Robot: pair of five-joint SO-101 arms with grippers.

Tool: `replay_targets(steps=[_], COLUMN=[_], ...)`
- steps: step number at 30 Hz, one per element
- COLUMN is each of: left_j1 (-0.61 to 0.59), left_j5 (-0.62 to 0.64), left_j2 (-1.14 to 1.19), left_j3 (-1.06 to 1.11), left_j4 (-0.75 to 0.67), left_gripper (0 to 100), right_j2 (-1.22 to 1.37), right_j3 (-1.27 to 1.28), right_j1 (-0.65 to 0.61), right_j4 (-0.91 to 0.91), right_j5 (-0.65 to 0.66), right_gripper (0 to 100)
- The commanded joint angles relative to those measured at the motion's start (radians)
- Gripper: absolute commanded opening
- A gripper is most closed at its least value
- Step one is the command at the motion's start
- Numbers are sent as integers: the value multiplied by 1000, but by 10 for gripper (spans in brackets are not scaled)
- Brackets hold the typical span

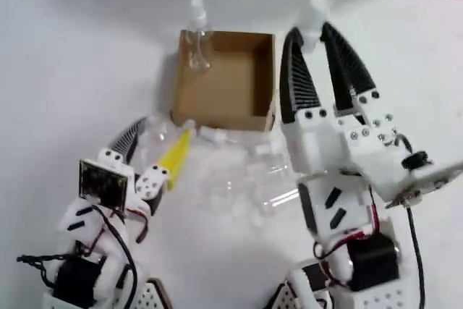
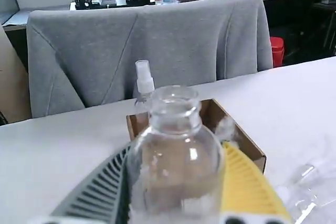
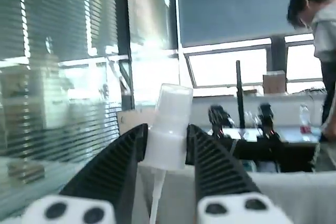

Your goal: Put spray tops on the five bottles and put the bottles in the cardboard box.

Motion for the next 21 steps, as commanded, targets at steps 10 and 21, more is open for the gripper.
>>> replay_targets(steps=[10,21], left_j1=[10,10], left_j5=[-6,-6], left_j2=[-7,-7], left_j3=[3,40], left_j4=[21,14], left_gripper=[35,35], right_j2=[245,398], right_j3=[-133,-198], right_j1=[-272,-355], right_j4=[-289,-289], right_j5=[12,9], right_gripper=[17,17])
